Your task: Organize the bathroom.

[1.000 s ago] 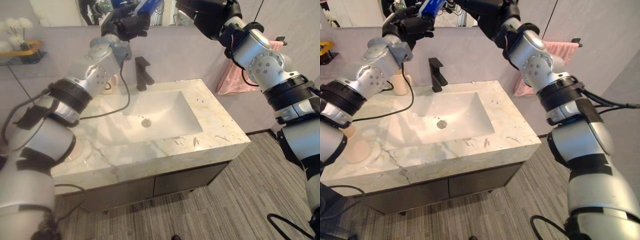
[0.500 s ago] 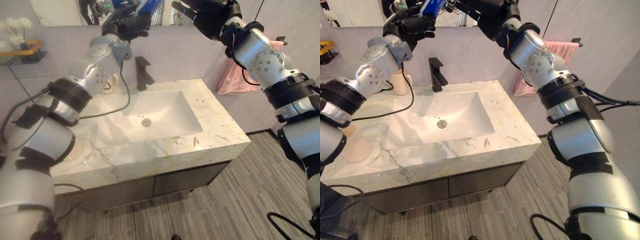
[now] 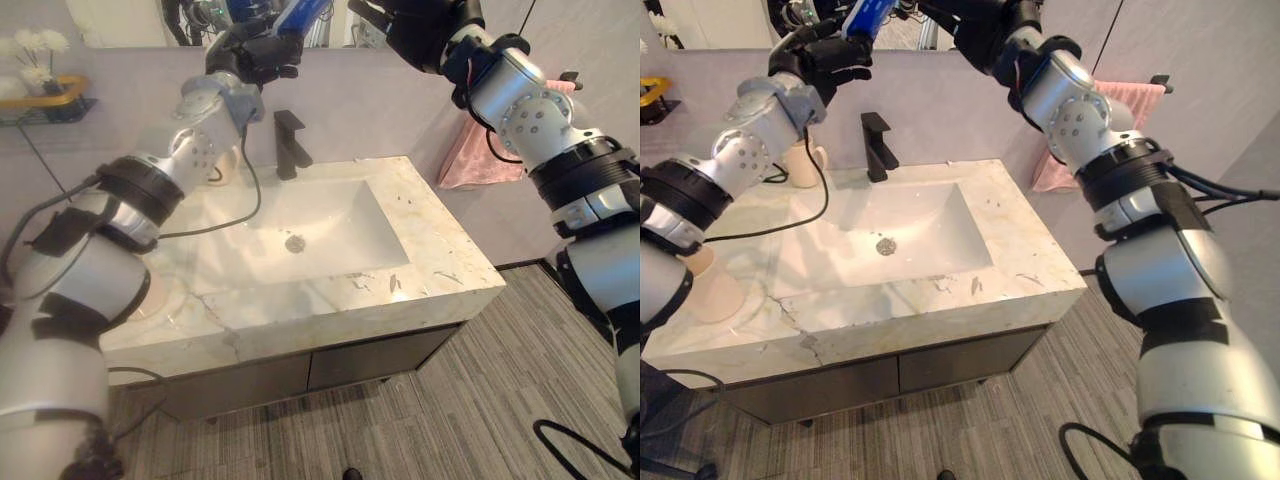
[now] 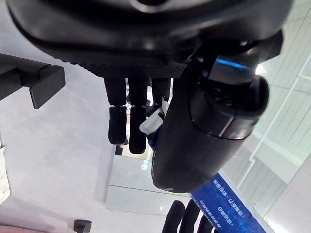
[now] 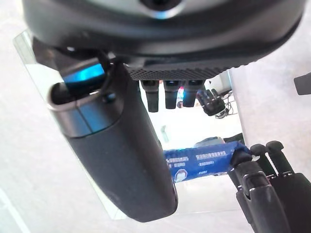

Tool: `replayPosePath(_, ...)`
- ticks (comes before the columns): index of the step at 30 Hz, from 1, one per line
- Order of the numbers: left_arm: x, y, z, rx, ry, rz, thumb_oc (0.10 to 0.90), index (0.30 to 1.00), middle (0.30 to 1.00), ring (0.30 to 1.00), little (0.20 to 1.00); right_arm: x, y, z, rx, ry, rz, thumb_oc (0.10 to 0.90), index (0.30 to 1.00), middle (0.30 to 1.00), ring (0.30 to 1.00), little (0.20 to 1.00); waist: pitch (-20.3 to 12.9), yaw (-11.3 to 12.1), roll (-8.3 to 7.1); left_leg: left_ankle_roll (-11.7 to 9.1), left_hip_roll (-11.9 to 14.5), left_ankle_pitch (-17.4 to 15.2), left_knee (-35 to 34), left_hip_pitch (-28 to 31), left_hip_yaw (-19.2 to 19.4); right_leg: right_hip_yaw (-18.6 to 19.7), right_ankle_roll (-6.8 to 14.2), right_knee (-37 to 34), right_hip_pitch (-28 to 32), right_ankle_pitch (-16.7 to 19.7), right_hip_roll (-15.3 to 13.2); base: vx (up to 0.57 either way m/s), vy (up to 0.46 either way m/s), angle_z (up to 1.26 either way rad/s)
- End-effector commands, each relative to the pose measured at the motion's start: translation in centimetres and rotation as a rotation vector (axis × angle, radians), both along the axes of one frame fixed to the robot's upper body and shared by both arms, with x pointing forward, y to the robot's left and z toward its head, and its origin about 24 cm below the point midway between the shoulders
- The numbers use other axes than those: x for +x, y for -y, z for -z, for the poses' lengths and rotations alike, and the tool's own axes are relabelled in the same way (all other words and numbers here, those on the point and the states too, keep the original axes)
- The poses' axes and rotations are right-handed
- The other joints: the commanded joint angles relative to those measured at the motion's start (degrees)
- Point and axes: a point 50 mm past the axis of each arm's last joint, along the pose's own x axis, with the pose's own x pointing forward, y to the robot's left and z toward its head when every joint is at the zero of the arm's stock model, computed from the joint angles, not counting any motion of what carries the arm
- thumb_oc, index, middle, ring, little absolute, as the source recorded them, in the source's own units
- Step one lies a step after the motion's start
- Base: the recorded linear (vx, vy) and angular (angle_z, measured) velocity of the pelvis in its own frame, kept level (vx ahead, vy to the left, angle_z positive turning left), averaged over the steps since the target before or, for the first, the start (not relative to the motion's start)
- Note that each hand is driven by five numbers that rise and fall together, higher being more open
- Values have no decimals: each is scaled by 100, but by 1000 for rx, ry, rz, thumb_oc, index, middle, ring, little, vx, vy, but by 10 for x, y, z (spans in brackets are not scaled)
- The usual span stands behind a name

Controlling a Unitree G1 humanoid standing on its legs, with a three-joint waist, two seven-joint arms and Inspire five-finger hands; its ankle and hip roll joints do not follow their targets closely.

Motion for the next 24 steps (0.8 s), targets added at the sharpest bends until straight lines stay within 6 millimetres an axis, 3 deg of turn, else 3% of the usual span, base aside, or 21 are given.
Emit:
replayPosePath(1,-30,-11,-89,-36,326,-48,400,300,300,300,300,-26,22,-64,132,196,6,800,900,900,900,900,-1179,208,62,-265,-77,-293,179,10,22,-151,587,436,166,-503,55,0,0,0)
replayPosePath(14,-28,-9,-86,-42,323,-32,400,300,300,300,300,-20,15,-55,103,167,-16,800,900,900,900,900,-1173,242,50,-271,-67,-267,173,5,-7,-158,592,427,171,-482,46,0,0,0)
replayPosePath(15,-28,-9,-86,-43,323,-32,400,300,300,300,300,-20,15,-54,103,168,-15,778,867,867,867,867,-1174,242,50,-270,-69,-264,174,-2,-10,-157,593,426,169,-481,45,0,0,0)
replayPosePath(16,-28,-8,-86,-43,322,-31,400,300,300,300,300,-19,15,-54,104,168,-15,711,766,766,766,766,-1176,243,50,-271,-69,-263,175,-5,-9,-156,594,424,170,-480,45,0,0,0)
replayPosePath(17,-28,-8,-86,-44,322,-30,400,300,300,300,300,-20,15,-55,107,171,-13,536,505,505,505,505,-1178,244,46,-272,-71,-263,177,-10,-15,-152,596,422,167,-476,45,0,0,0)
replayPosePath(18,-28,-8,-86,-44,322,-30,400,300,300,300,300,-20,15,-56,108,171,-13,510,465,465,465,465,-1177,244,46,-272,-71,-262,176,-10,-15,-152,596,423,167,-476,45,0,0,0)
replayPosePath(20,-28,-8,-85,-45,323,-29,400,300,300,300,300,-20,15,-55,113,174,-17,400,300,300,300,300,-1169,248,45,-270,-71,-261,178,-12,-19,-148,594,424,169,-477,42,0,0,0)
replayPosePath(24,-28,-8,-85,-49,323,-26,400,300,300,300,300,-21,14,-56,115,178,-11,400,300,300,300,300,-1165,248,46,-268,-72,-262,181,-12,-20,-148,600,422,170,-473,35,0,0,0)
